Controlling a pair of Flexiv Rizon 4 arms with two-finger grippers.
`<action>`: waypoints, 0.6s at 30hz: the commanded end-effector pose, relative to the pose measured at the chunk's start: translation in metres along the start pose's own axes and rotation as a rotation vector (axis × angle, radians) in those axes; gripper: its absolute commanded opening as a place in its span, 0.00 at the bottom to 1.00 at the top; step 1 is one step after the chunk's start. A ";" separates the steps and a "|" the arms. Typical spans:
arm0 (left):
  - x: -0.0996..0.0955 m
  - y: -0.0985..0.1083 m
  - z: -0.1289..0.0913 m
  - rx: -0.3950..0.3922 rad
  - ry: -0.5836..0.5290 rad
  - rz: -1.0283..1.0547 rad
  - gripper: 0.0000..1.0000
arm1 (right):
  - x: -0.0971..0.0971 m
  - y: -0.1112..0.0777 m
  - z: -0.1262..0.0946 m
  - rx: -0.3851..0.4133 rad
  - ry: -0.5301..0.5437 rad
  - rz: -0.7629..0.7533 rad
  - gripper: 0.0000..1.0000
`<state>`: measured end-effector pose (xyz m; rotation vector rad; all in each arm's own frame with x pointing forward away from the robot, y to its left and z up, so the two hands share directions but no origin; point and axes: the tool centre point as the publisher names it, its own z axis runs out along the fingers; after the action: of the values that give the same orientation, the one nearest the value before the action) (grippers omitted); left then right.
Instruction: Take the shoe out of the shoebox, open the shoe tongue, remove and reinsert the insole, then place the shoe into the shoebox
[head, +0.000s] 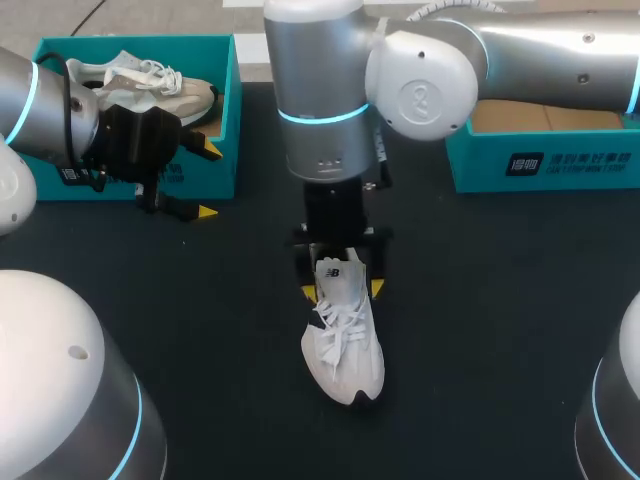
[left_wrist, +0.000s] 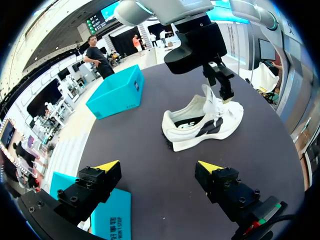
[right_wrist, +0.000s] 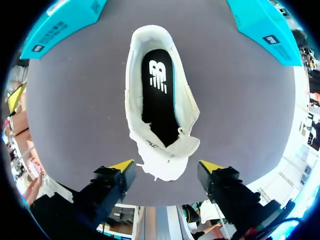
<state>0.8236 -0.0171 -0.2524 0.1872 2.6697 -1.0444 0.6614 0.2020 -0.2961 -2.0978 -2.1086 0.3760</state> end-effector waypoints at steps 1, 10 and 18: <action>0.001 -0.001 -0.001 -0.005 -0.001 0.000 1.00 | 0.004 0.005 0.002 0.002 0.001 -0.008 0.49; 0.001 -0.001 -0.001 -0.005 -0.001 0.000 1.00 | 0.002 0.017 0.000 -0.001 -0.015 -0.026 0.48; 0.001 -0.001 -0.001 -0.005 -0.001 0.000 1.00 | 0.001 0.039 0.004 -0.013 -0.023 -0.071 0.45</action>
<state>0.8236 -0.0170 -0.2524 0.1872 2.6698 -1.0443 0.6924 0.2002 -0.3071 -2.0362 -2.1987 0.3681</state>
